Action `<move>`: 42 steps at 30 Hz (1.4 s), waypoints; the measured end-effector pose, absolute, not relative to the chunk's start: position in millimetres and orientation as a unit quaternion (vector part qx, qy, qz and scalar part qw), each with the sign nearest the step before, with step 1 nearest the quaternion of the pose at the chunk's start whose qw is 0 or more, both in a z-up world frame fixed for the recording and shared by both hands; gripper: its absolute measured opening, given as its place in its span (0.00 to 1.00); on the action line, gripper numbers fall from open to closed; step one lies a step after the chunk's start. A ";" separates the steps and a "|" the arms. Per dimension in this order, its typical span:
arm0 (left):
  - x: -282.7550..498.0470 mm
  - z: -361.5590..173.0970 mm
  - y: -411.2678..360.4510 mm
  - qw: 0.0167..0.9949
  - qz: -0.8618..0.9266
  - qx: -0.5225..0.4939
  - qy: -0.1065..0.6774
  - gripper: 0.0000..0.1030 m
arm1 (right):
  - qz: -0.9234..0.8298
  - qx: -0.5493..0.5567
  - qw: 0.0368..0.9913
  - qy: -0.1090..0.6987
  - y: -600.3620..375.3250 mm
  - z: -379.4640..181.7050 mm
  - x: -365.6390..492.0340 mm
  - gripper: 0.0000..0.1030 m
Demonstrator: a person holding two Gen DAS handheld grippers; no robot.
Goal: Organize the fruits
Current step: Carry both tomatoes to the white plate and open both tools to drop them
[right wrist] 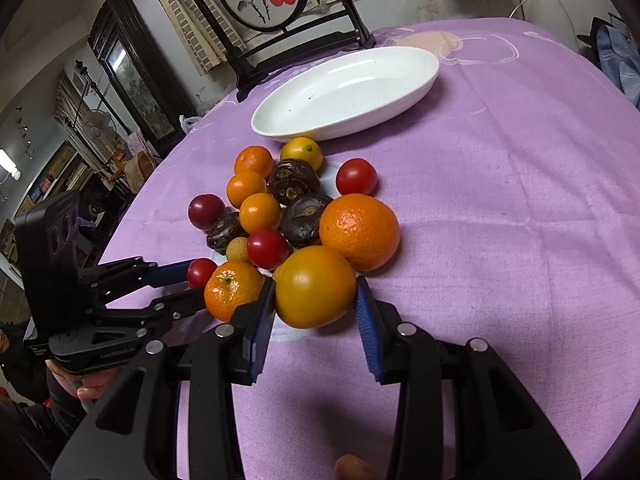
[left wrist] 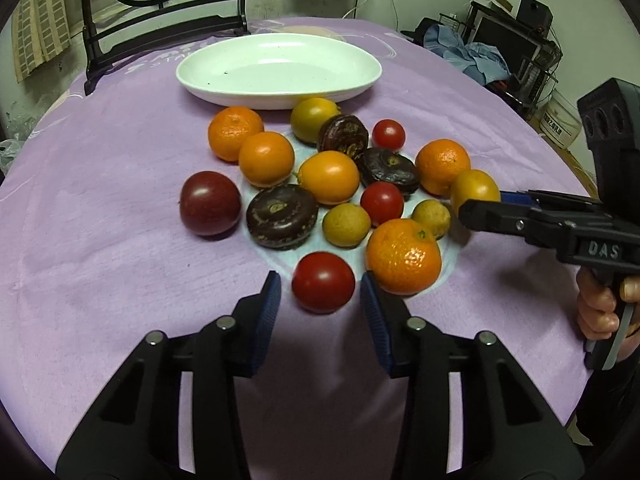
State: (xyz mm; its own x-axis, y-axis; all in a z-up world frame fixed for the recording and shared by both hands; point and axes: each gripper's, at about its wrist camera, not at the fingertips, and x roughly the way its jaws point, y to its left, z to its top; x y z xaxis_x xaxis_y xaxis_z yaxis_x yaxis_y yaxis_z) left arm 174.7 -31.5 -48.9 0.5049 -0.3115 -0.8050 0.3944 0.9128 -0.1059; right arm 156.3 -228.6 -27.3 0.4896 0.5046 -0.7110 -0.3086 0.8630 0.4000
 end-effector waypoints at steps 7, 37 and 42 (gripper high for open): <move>173.5 -48.1 -25.7 0.865 -0.205 0.035 0.457 0.30 | 0.240 0.090 0.863 0.436 -225.7 -20.0 152.6 0.38; 357.5 11.9 -32.0 0.897 -0.144 -0.010 0.419 0.76 | 0.178 0.043 0.903 0.389 -197.3 18.3 310.1 0.56; 331.6 34.7 -27.4 0.911 -0.135 0.001 0.389 0.89 | 0.181 0.023 0.910 0.372 -208.7 27.0 271.4 0.56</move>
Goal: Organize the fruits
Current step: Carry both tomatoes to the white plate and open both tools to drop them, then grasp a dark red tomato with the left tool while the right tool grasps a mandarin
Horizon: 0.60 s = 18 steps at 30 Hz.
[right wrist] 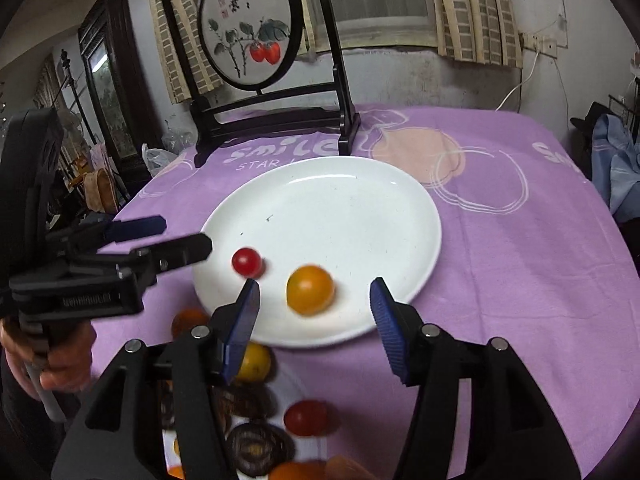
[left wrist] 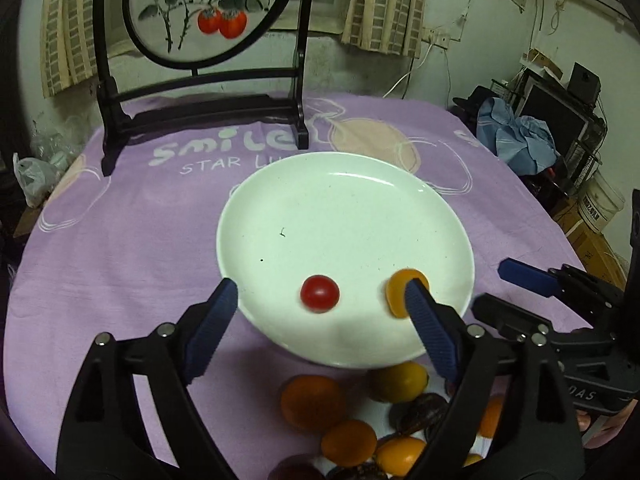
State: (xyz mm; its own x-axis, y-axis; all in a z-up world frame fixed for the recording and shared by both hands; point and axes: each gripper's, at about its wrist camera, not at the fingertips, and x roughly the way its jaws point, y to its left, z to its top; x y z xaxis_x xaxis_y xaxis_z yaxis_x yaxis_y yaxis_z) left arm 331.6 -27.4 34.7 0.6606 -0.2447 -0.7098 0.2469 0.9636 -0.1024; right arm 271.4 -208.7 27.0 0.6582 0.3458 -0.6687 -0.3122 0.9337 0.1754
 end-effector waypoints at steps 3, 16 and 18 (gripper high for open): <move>312.2 27.3 -19.4 0.911 -0.129 0.007 0.391 0.89 | 0.191 0.019 0.905 0.379 -216.6 18.7 253.7 0.56; 232.8 -1.1 43.4 0.904 -0.156 0.001 0.397 0.89 | 0.231 0.025 0.867 0.441 -223.4 -11.2 206.2 0.56; 233.2 -4.5 45.0 0.900 -0.159 -0.004 0.405 0.89 | 0.224 0.019 0.864 0.451 -223.1 -16.3 206.8 0.56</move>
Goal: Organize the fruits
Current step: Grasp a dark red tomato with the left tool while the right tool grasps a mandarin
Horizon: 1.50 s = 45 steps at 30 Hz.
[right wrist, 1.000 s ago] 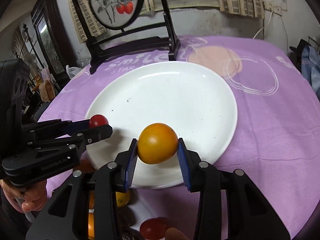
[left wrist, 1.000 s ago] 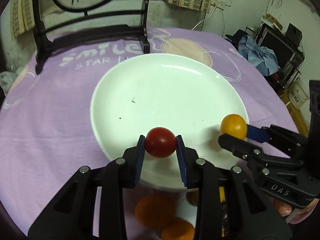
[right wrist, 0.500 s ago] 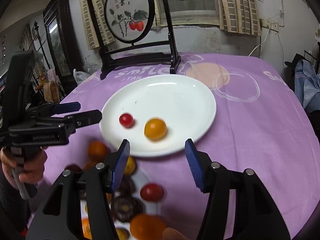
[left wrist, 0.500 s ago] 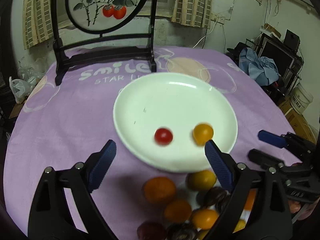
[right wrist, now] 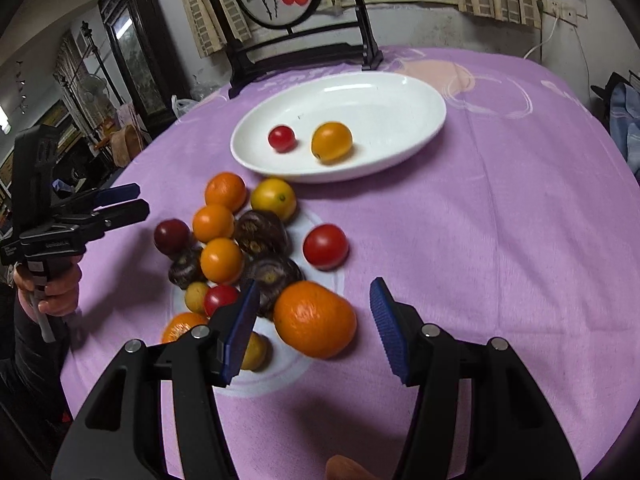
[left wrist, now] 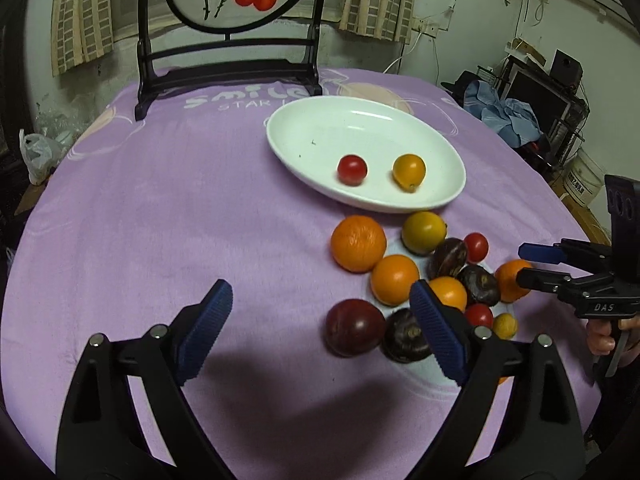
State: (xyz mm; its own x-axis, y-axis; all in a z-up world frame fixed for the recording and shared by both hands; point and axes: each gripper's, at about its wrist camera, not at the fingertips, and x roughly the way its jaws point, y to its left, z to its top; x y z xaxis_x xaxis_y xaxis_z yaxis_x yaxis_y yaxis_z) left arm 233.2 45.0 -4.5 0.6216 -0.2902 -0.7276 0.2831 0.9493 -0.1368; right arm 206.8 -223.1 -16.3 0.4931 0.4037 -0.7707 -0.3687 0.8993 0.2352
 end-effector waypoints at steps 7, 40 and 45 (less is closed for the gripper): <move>231.5 -11.1 34.4 0.889 -0.190 0.001 0.416 0.87 | 0.227 0.016 0.844 0.485 -219.7 -33.8 211.9 0.56; 240.4 -47.8 33.6 0.861 -0.189 -0.063 0.468 0.44 | 0.231 0.066 0.857 0.457 -241.6 -12.5 203.1 0.43; 234.5 -47.8 23.6 0.876 -0.158 -0.053 0.453 0.44 | 0.217 0.070 0.859 0.459 -245.1 -15.4 205.1 0.43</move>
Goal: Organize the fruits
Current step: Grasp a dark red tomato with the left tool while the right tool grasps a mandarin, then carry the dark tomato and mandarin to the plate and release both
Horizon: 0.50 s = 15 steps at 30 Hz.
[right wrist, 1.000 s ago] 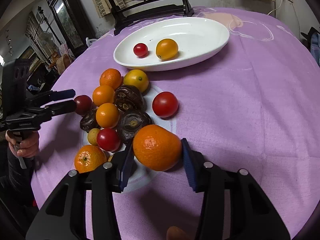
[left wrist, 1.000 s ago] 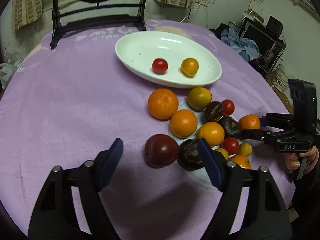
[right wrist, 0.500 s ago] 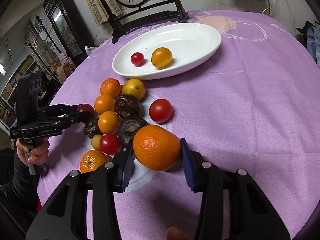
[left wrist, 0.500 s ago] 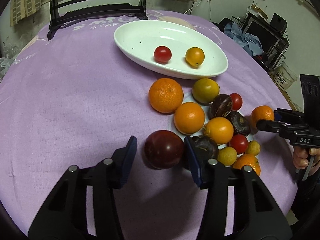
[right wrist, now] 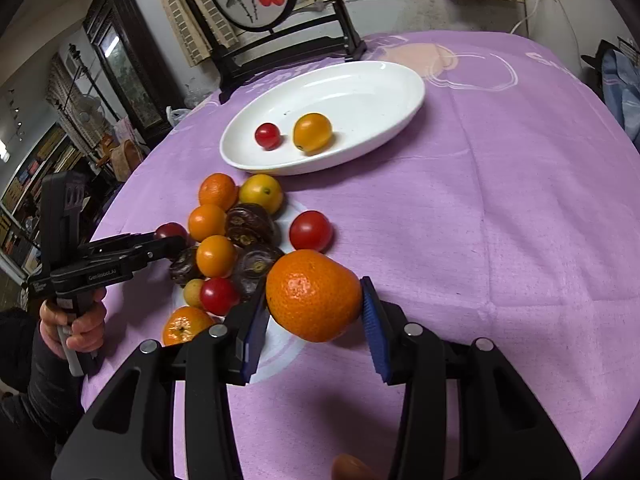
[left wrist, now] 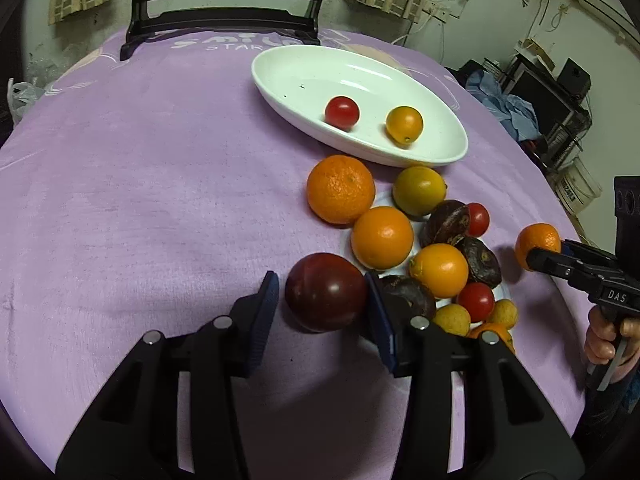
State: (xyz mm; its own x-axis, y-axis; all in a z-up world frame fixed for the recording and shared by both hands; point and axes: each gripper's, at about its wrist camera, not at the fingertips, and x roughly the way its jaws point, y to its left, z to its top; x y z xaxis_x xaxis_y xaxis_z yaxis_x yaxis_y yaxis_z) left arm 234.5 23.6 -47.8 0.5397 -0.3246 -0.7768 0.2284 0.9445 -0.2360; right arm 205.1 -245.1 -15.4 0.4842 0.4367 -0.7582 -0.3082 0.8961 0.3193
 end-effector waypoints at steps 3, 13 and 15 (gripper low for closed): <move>232.2 -47.7 21.1 0.882 -0.142 -0.054 0.447 0.44 | 0.215 0.075 0.858 0.460 -247.1 -16.4 205.4 0.43; 224.1 -47.2 11.7 0.896 -0.108 -0.046 0.428 0.39 | 0.211 0.097 0.865 0.446 -258.7 -11.3 205.1 0.43; 221.9 -47.3 12.2 0.898 -0.103 -0.048 0.426 0.39 | 0.212 0.104 0.865 0.442 -261.5 -9.8 205.9 0.43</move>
State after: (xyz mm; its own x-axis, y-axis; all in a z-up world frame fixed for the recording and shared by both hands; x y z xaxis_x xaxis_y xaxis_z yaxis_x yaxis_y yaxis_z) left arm 221.9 12.2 -47.3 0.6168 -0.2248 -0.7543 0.1437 0.9744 -0.1730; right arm 205.9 -261.5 -9.8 0.5189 0.4585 -0.7215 -0.2743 0.8887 0.3674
